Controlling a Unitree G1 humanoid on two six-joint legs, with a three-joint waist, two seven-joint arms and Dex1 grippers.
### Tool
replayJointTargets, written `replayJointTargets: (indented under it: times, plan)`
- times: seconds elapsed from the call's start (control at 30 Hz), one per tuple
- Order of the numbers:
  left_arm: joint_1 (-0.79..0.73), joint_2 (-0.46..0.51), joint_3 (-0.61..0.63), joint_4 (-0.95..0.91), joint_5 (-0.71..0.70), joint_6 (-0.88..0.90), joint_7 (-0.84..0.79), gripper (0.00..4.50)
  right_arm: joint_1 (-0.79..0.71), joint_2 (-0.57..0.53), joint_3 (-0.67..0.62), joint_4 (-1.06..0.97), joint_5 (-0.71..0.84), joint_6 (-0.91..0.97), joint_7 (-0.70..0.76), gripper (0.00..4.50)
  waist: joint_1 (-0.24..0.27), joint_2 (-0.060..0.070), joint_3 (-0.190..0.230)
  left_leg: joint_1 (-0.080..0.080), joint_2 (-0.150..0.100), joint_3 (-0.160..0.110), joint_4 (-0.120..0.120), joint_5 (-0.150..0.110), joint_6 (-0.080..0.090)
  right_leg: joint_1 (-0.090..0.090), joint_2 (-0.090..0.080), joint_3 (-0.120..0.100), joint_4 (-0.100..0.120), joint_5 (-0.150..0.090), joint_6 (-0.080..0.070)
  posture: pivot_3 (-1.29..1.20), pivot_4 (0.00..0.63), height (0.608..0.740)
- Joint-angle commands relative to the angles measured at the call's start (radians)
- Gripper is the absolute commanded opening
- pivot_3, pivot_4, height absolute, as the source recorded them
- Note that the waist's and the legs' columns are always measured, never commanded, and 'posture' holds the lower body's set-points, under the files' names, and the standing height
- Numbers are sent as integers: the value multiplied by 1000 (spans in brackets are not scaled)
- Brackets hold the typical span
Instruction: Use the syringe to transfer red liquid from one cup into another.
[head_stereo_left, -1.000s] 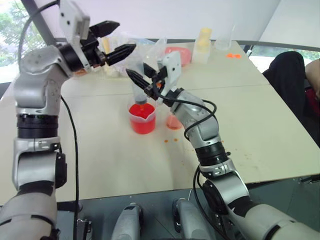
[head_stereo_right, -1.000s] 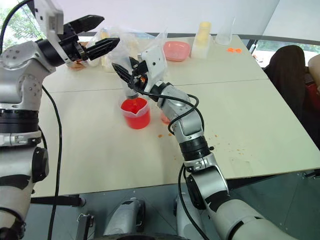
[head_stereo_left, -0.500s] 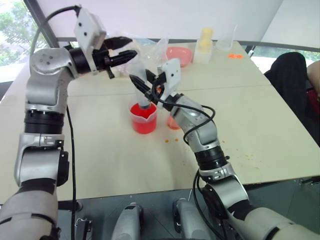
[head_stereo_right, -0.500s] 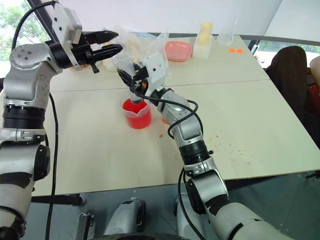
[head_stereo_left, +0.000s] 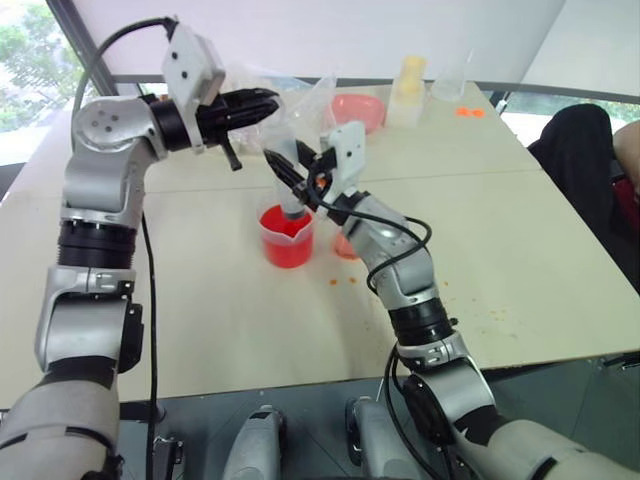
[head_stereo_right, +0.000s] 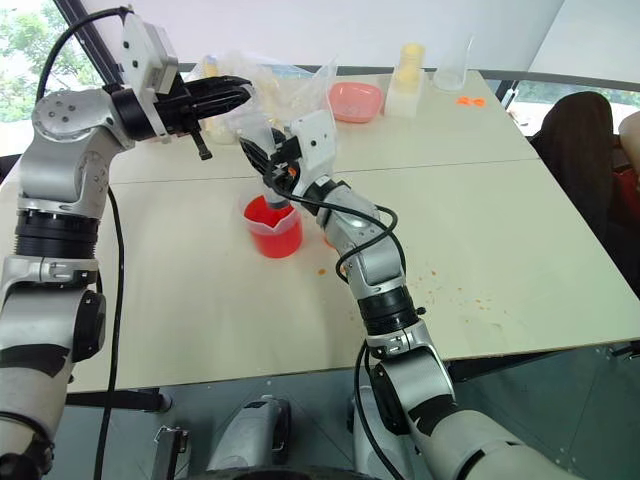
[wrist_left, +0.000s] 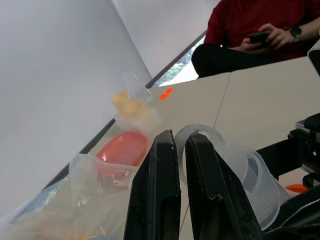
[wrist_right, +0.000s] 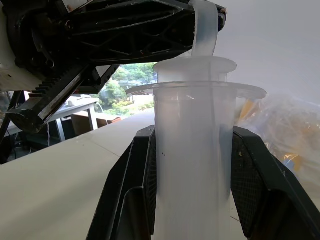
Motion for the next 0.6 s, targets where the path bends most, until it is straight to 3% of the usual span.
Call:
replayJointTargets:
  times: [0.03, 0.6]
  plan:
    - [-78, 5, 68, 0, -7, -16, 55, 42, 16, 61, 124, -48, 1, -11, 69, 1389, 0, 0, 0, 0, 0, 0, 0, 0, 0, 0, 0, 0, 0, 0, 0, 0, 150, 740]
    - [-152, -1, 79, 106, 21, -85, 95, 42, 28, 76, 126, -34, -21, -22, 66, 1389, 0, 0, 0, 0, 0, 0, 0, 0, 0, 0, 0, 0, 0, 0, 0, 0, 150, 740]
